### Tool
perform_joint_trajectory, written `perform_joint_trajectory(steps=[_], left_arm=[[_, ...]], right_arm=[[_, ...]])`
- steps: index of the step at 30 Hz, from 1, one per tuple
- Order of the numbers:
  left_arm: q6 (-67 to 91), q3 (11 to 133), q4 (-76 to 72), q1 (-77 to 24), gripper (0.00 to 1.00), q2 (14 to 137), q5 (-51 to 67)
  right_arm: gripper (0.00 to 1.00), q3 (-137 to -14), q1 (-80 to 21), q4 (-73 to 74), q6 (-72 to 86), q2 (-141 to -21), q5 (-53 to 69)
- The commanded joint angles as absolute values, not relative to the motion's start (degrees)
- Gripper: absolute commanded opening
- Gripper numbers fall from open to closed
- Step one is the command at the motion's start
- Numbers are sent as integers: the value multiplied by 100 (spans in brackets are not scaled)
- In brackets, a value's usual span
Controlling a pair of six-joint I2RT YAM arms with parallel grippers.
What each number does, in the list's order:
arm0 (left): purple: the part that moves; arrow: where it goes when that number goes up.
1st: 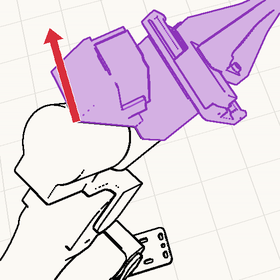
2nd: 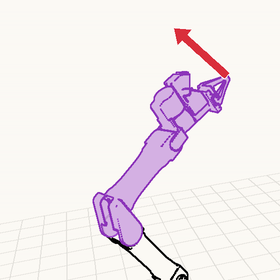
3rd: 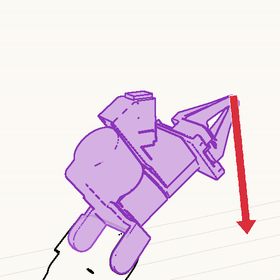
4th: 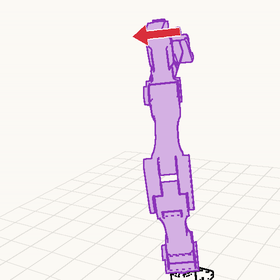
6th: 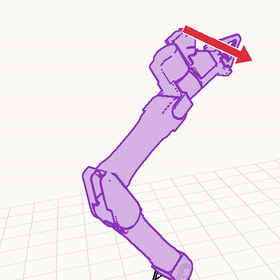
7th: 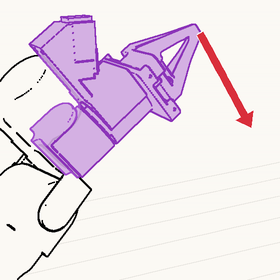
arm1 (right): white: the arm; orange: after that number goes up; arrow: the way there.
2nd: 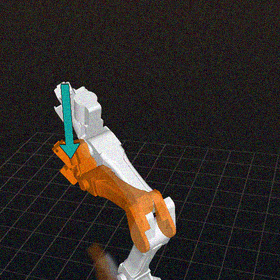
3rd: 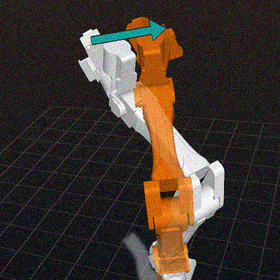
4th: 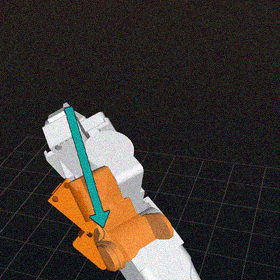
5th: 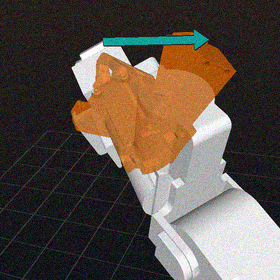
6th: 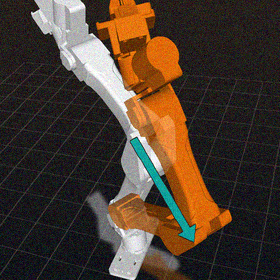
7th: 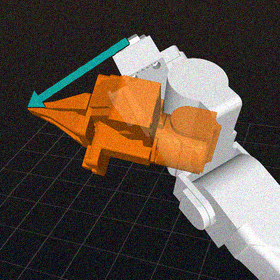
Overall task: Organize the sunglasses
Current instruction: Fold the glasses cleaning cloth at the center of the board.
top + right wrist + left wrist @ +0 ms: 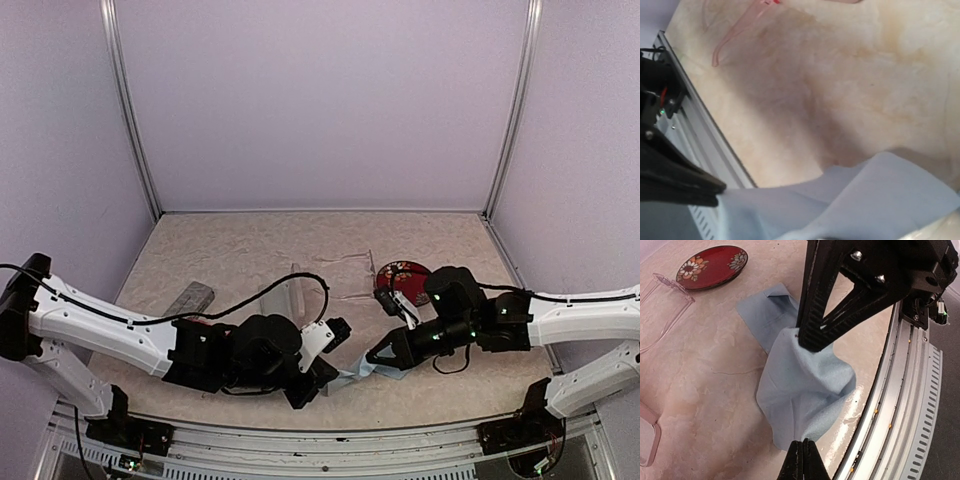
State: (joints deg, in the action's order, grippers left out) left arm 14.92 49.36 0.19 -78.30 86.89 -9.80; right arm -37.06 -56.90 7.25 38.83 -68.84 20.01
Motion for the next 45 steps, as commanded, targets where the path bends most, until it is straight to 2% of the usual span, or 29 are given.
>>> perform_joint_trajectory(steps=[1,18,45], left_arm=[[1830,4730,132,-7985,0,8416,-1207],[2052,4703,211,-7872,0,8265,-1525],[1735,4613,-284,-6890,0,8948,-1253]], right_arm=[[0,-3462,-5963,794,4331,-6595,1592],[0,-3511,-6183,456,4602,-7102,1160],[0,-3749,-5306,-414,4530,-8059,1491]])
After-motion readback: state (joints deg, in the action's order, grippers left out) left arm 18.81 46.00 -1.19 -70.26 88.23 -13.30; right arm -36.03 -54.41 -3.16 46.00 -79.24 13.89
